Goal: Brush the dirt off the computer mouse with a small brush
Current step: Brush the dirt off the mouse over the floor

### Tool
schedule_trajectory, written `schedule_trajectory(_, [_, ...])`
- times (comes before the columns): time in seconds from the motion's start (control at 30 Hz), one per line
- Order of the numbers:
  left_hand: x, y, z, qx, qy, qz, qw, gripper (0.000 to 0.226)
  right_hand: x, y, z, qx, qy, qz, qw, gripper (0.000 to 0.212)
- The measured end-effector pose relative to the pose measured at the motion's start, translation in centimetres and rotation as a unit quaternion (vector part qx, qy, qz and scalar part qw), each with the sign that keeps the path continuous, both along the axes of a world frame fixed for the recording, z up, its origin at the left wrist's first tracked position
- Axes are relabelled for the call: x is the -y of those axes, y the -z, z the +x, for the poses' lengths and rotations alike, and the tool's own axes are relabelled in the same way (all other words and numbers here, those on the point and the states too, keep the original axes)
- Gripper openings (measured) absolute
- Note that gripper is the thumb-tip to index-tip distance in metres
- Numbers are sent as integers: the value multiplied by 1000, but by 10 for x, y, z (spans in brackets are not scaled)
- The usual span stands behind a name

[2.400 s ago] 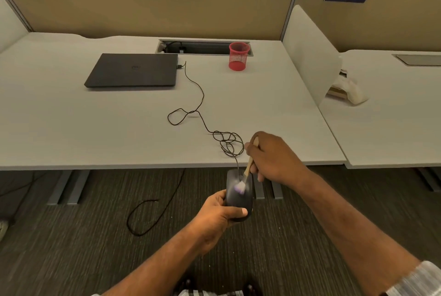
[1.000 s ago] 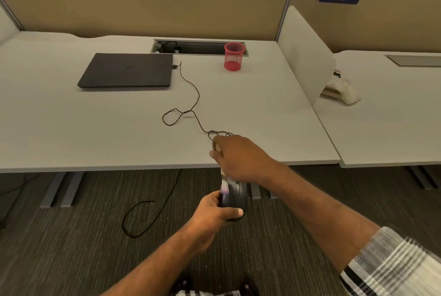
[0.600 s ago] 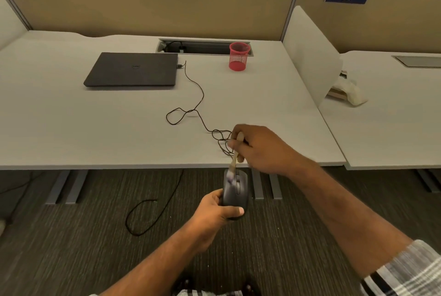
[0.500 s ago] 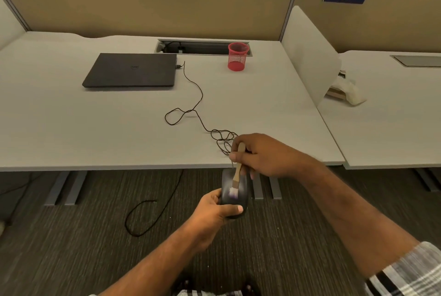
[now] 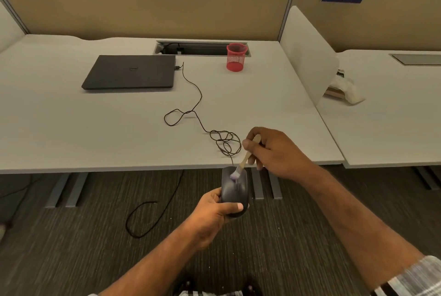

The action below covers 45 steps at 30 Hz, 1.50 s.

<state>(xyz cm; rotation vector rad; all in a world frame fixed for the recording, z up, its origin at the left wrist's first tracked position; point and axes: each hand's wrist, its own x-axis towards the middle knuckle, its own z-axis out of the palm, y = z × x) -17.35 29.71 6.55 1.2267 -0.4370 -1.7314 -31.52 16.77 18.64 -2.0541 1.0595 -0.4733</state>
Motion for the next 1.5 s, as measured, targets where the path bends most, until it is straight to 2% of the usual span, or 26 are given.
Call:
schedule_trajectory(0.1, [-3, -3, 2, -2, -2, 4, 1000, 53, -1, -1, -3, -34, -43, 63, 997, 18])
schedule_trajectory(0.2, [-5, -6, 3, -2, 2, 0, 1000, 51, 2, -3, -6, -18, -45, 89, 995, 17])
schedule_trajectory(0.5, [-4, -8, 2, -17, -13, 4, 1000, 58, 5, 23, -7, -4, 84, -80, 993, 12])
schedule_trajectory(0.67, [-2, -11, 4, -42, -41, -1, 998, 69, -3, 21, -12, 95, 103, -53, 989, 10])
schedule_trajectory(0.83, [1, -14, 5, -67, -36, -13, 997, 76, -13, 28, -22, 84, 128, 29, 988, 16])
schedule_trajectory(0.97, [1, -12, 4, -62, -32, -15, 997, 80, -15, 35, -32, 54, 202, 0, 978, 17])
schedule_trajectory(1.07, [1, -14, 4, -62, -32, -15, 997, 83, -18, 34, -37, 98, 231, -13, 968, 16])
schedule_trajectory(1.17, [2, -23, 3, -84, -44, -12, 995, 80, -25, 35, -41, 140, 207, -8, 968, 15])
schedule_trajectory(1.3, [8, -32, 2, -120, -71, 36, 990, 56, -39, 37, -50, 150, 129, -14, 980, 21])
schedule_trajectory(1.5, [20, -34, 6, -111, -108, 77, 985, 39, -55, 33, -61, 120, 40, -19, 992, 22])
